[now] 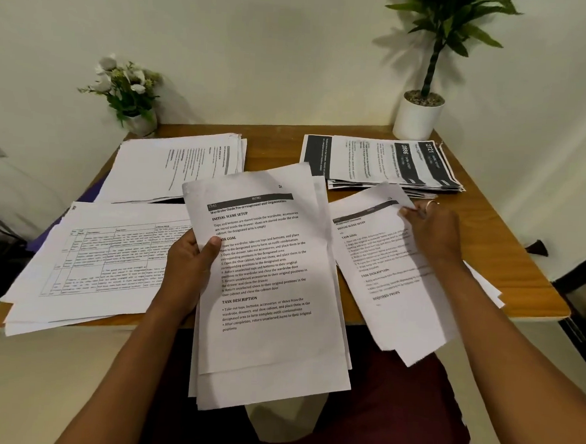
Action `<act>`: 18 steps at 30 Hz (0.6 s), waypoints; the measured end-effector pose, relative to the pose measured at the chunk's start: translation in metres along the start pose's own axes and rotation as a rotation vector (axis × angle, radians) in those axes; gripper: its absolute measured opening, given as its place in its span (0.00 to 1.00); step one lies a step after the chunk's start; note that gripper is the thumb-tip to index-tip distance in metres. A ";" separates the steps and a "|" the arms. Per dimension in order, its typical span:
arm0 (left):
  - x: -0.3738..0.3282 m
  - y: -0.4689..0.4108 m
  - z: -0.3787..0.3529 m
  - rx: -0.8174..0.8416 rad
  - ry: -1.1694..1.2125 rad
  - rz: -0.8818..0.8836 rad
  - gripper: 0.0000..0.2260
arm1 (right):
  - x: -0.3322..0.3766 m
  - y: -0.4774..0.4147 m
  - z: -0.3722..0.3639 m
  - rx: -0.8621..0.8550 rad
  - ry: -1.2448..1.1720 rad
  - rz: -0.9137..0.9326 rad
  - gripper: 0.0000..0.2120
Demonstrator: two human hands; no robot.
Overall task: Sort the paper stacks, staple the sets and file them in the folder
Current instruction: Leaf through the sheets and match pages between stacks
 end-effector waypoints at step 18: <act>0.004 -0.002 0.002 -0.019 -0.002 0.010 0.08 | 0.024 -0.007 0.039 -0.170 0.099 0.215 0.15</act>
Point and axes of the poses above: each hand's wrist, its own y-axis away from the middle knuckle, its own z-axis out of the back of the hand, x = y × z, the point moved 10 cm from there along -y, towards the middle knuckle, and after that the axes turned 6 degrees about z, right-handed, at the moved point
